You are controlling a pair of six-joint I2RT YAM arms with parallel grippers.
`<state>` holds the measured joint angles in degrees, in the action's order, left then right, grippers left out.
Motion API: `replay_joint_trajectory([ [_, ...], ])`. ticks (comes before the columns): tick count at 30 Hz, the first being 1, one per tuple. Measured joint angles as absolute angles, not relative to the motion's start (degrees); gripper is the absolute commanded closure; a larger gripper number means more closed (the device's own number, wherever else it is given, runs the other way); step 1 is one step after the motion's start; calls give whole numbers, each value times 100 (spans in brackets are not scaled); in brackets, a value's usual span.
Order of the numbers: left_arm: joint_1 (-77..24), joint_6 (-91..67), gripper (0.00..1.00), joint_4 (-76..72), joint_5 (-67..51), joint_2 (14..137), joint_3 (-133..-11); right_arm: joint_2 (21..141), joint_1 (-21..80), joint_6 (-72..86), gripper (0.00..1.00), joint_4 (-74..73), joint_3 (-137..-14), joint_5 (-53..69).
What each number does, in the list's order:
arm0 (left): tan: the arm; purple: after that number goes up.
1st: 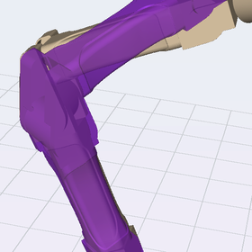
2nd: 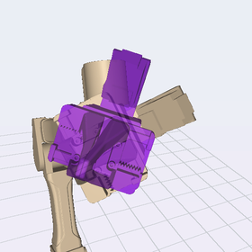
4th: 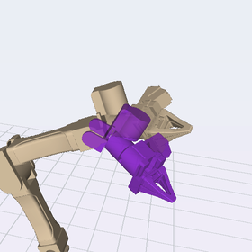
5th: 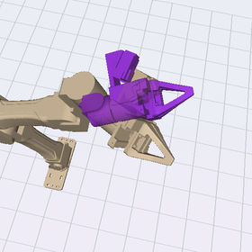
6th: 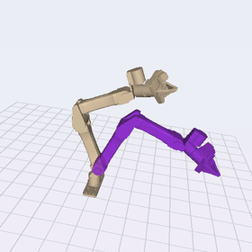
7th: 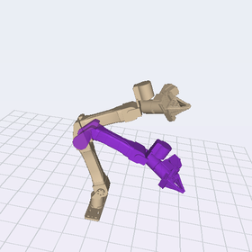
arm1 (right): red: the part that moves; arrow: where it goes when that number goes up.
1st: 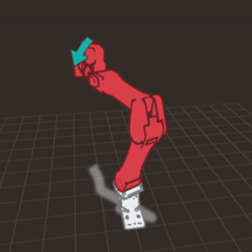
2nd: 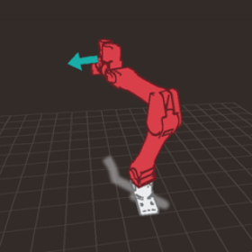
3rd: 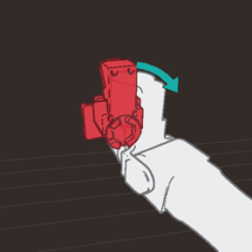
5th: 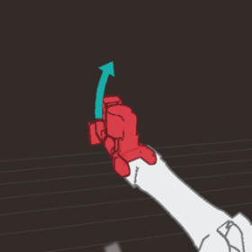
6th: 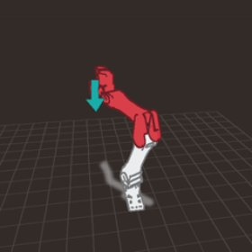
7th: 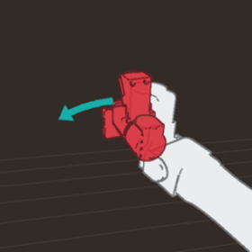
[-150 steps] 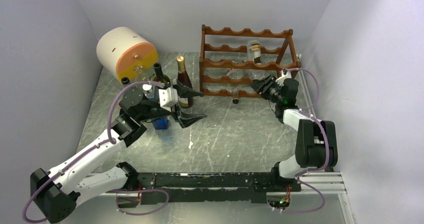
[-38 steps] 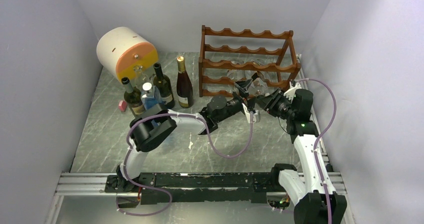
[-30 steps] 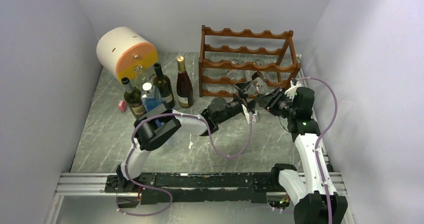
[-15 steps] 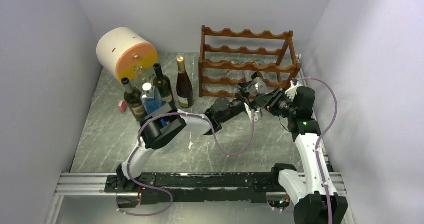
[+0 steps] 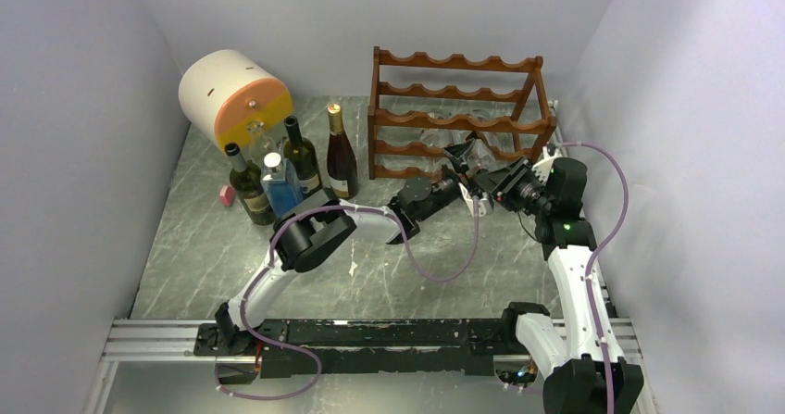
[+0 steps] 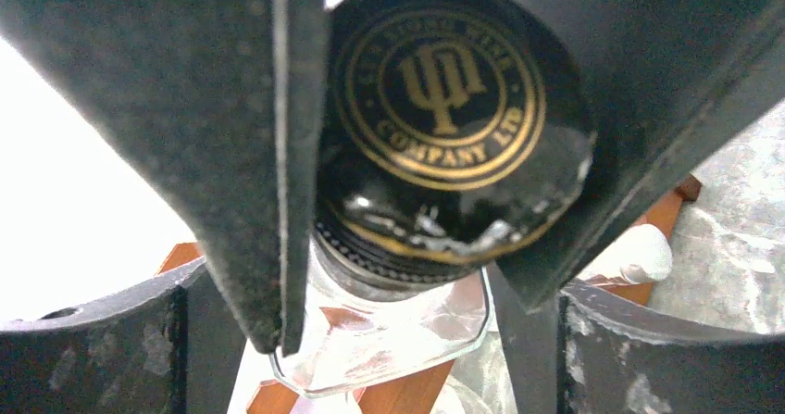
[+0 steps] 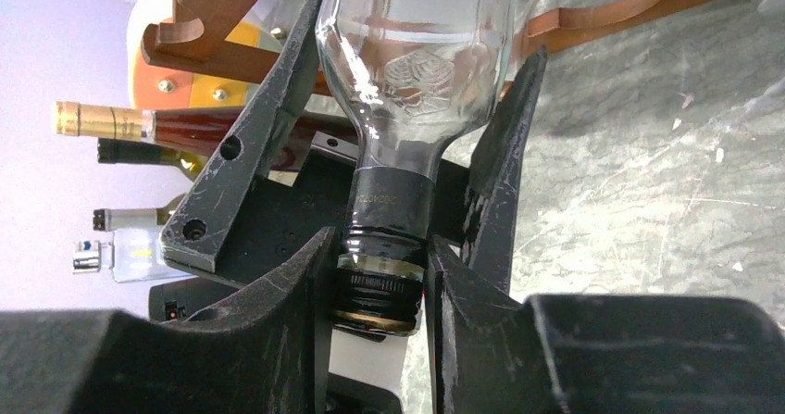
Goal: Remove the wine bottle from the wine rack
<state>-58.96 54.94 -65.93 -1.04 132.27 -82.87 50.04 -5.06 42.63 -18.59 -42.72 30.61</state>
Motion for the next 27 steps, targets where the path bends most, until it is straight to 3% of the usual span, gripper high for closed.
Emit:
replay_joint_trajectory([
  [3,-5885,5551,38,-6641,-78,13227,-8289,5002,-508,4300,100,-1848,-4274,3070],
  [8,-5913,5596,60,-6681,5,13220,-8232,4998,-504,4281,97,-1876,-4309,3072],
  [10,-5924,5631,66,-6711,5,13166,-8147,4993,-491,4233,85,-1955,-4338,3109],
  [12,-5944,5662,70,-6735,10,13076,-8023,4974,-475,4150,57,-2112,-4403,3168],
  [17,-5972,5577,80,-6733,132,12707,-7581,4895,-436,3701,22,-2381,-4847,3415],
  [20,-5944,5498,92,-6729,185,12573,-7382,4751,-427,3415,14,-2381,-5271,3435],
  [27,-5975,5402,93,-6877,237,12427,-7137,4689,-427,2904,10,-2473,-5874,3208],
])
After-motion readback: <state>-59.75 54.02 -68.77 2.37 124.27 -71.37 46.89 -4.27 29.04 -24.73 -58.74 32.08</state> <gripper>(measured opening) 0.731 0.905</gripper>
